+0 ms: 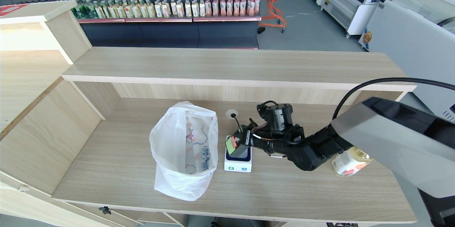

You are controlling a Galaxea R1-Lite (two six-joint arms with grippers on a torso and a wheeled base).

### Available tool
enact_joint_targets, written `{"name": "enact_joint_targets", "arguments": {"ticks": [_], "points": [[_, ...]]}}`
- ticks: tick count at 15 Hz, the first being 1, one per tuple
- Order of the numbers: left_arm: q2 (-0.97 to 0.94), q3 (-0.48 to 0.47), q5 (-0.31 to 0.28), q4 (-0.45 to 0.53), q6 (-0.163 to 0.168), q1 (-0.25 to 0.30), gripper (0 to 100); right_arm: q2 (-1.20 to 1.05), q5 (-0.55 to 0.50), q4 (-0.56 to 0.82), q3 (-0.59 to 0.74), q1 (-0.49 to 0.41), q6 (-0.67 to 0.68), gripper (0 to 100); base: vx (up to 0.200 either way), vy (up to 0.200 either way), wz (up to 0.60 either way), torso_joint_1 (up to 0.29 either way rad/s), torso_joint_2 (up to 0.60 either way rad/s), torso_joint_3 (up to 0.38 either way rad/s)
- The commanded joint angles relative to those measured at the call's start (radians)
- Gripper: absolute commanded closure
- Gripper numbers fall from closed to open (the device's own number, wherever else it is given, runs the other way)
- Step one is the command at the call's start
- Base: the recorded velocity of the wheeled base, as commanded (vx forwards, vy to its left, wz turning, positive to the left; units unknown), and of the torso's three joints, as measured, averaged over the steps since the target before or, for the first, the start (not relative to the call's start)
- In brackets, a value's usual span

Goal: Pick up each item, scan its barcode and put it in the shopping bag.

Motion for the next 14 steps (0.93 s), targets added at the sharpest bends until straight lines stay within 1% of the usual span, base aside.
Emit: {"name": "enact_joint_targets", "arguments": {"ticks": [1, 2, 3, 5, 6, 7, 8, 10, 11, 13, 14], "points": [[0.000, 0.000, 0.001, 0.000, 0.000, 0.000, 0, -0.247, 0.003, -0.009, 0.121, -0.009, 0.080, 100, 0.000, 0.000, 0.00, 0.000, 0.00, 0.000], [0.000, 0.000, 0.001, 0.000, 0.000, 0.000, 0, -0.347, 0.003, -0.011, 0.175, -0.015, 0.065, 100, 0.000, 0.000, 0.00, 0.000, 0.00, 0.000], [0.000, 0.000, 0.001, 0.000, 0.000, 0.000, 0, -0.430, 0.001, -0.008, 0.212, -0.016, 0.006, 100, 0.000, 0.000, 0.00, 0.000, 0.00, 0.000], [0.000, 0.000, 0.001, 0.000, 0.000, 0.000, 0, -0.539, -0.005, -0.011, 0.330, -0.024, -0.250, 100, 0.000, 0.000, 0.00, 0.000, 0.00, 0.000], [0.000, 0.000, 0.001, 0.000, 0.000, 0.000, 0, -0.571, -0.022, -0.014, 0.396, -0.048, -0.363, 100, 0.000, 0.000, 0.00, 0.000, 0.00, 0.000], [0.000, 0.000, 0.001, 0.000, 0.000, 0.000, 0, -0.603, -0.045, -0.028, 0.460, -0.062, -0.449, 100, 0.000, 0.000, 0.00, 0.000, 0.00, 0.000], [0.000, 0.000, 0.001, 0.000, 0.000, 0.000, 0, -0.637, -0.052, -0.042, 0.508, -0.062, -0.452, 100, 0.000, 0.000, 0.00, 0.000, 0.00, 0.000], [0.000, 0.000, -0.001, 0.000, 0.000, 0.000, 0, -0.683, -0.048, -0.045, 0.549, -0.062, -0.432, 100, 0.000, 0.000, 0.00, 0.000, 0.00, 0.000], [0.000, 0.000, 0.001, 0.000, 0.000, 0.000, 0, -0.734, -0.046, -0.040, 0.561, -0.045, -0.310, 100, 0.000, 0.000, 0.00, 0.000, 0.00, 0.000], [0.000, 0.000, 0.001, 0.000, 0.000, 0.000, 0, -0.752, -0.049, -0.037, 0.566, -0.039, -0.247, 100, 0.000, 0.000, 0.00, 0.000, 0.00, 0.000], [0.000, 0.000, 0.001, 0.000, 0.000, 0.000, 0, -0.749, -0.051, -0.037, 0.571, -0.042, -0.247, 100, 0.000, 0.000, 0.00, 0.000, 0.00, 0.000]]}}
